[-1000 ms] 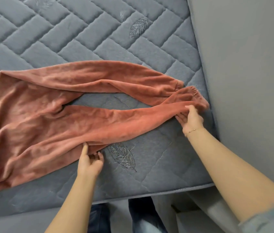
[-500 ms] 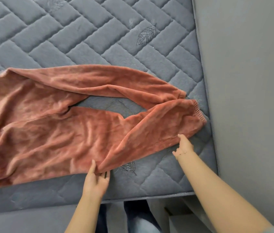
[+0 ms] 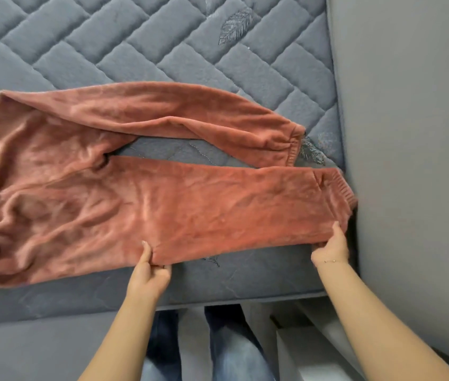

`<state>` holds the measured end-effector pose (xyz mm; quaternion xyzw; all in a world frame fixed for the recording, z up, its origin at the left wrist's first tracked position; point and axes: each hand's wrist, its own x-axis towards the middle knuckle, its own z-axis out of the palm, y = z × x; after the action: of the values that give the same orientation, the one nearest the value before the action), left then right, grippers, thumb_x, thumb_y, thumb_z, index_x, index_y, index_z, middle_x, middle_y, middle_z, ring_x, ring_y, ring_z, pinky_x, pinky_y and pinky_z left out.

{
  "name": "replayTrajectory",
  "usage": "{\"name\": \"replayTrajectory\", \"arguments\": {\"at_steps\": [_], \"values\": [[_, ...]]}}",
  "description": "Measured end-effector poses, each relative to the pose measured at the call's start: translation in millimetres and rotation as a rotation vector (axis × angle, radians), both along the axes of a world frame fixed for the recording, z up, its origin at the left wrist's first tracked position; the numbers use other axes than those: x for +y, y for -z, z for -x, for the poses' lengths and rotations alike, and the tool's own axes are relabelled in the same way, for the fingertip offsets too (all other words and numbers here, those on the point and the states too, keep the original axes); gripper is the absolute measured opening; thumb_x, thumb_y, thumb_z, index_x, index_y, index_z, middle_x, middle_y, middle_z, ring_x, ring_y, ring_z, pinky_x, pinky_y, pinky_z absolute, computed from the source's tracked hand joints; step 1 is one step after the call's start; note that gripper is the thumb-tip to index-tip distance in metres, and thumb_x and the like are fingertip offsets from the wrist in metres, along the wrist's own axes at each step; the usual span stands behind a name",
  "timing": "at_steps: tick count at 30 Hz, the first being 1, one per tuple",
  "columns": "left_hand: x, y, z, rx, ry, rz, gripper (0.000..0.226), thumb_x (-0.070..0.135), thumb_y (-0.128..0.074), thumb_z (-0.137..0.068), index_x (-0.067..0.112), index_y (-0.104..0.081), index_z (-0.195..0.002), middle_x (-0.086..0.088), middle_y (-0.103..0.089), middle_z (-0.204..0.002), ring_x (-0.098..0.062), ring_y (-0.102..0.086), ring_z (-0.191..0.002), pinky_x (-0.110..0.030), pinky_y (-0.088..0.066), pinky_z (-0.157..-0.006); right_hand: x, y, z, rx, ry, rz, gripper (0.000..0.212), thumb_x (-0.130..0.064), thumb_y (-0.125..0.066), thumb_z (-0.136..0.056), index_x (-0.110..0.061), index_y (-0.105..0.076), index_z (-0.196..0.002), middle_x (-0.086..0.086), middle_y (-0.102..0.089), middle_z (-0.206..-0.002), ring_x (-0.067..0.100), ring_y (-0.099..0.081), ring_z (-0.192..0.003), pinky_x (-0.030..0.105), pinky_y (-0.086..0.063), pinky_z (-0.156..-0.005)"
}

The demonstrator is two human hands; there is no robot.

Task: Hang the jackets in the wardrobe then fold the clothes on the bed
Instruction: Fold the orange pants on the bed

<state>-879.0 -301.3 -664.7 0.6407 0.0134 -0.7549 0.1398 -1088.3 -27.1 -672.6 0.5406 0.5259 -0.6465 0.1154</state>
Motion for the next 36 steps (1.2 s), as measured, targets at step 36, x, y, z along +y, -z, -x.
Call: {"name": "replayTrajectory", "arguments": {"at_steps": [36], "values": [[-340, 3, -235, -0.496, 0.997, 0.652, 0.061, 0.036, -0.075, -0.085, 0.014, -0.049, -0.135, -0.007, -0.041, -0.139, -0.025, -0.054, -0.119, -0.045, -0.047, -0.103, -468, -1, -364, -0.477, -0.409, 0.334, 0.04, -0.017, -0.063, -0.095, -0.007, -0.053, -0.132, 0.012, -0.056, -0.138, 0.027, -0.05, -0.13, 0.042, -0.037, -0.109]]}}
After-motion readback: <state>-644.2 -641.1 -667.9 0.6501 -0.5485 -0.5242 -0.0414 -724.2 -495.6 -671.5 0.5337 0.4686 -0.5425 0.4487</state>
